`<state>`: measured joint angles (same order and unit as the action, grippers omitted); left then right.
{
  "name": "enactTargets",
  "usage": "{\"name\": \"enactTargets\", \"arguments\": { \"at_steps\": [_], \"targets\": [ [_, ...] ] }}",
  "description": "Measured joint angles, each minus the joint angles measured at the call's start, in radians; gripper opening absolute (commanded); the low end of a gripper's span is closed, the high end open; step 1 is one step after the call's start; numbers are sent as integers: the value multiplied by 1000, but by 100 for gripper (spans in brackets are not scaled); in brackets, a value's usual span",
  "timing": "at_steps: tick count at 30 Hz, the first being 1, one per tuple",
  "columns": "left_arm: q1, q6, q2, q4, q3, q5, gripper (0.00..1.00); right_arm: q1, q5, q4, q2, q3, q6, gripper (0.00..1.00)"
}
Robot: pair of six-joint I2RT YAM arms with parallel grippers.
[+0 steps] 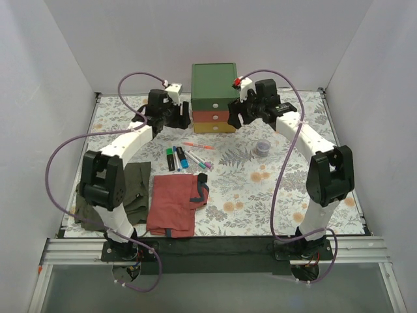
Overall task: Sort the stationery into containers
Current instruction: Move the storage box to the center of the board, then open the drawer in the storage box.
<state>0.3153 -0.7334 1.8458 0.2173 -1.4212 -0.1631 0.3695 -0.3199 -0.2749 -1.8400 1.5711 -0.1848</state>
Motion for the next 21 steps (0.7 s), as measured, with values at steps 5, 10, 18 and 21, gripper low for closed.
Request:
{"name": "enactTargets", "arguments": {
  "at_steps": [5, 10, 18, 21],
  "targets": [
    [-57, 40, -220, -95, 55, -80, 0, 98, -5, -14, 91, -48, 52, 72],
    [-97, 26, -145, -240, -179, -166, 0, 178, 6, -11, 56, 25, 140, 70],
    [-92, -150, 140, -385, -290, -161, 0, 216, 314, -16, -62, 132, 373, 61],
    [-82, -183, 212, -451, -285, -109, 0, 239, 425, -28, -70, 134, 435, 57]
  ]
}}
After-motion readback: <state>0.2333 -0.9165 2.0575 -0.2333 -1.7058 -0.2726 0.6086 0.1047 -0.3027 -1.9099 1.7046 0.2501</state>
